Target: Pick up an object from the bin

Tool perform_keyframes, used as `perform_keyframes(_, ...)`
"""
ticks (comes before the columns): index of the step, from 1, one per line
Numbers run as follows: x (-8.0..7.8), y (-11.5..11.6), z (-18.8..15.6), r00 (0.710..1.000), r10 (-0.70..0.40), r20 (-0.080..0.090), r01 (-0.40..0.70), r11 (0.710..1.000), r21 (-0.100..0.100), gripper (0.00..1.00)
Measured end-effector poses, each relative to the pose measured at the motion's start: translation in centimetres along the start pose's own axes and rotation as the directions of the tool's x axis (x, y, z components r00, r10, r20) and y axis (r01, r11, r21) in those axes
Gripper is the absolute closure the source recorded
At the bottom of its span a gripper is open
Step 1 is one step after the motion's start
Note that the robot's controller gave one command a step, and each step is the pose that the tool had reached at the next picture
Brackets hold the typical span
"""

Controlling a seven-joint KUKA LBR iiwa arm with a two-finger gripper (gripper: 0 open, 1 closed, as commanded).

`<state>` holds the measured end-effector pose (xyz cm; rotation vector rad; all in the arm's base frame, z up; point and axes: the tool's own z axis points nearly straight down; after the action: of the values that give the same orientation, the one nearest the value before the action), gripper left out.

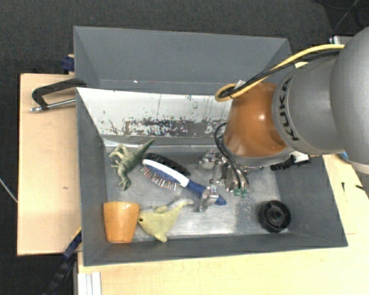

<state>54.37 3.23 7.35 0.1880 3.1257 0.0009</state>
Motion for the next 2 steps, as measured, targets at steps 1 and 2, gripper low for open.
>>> perform_keyframes(1, -0.1, 0.0, -0.1, 1.0, 0.001, 0.001, -0.001, 1.0, -0.002, 1.0)
perform_keyframes(2, -0.3, 0.1, -3.3, 1.0, 0.0, -0.003, 0.0, 1.0, -0.001, 1.0)
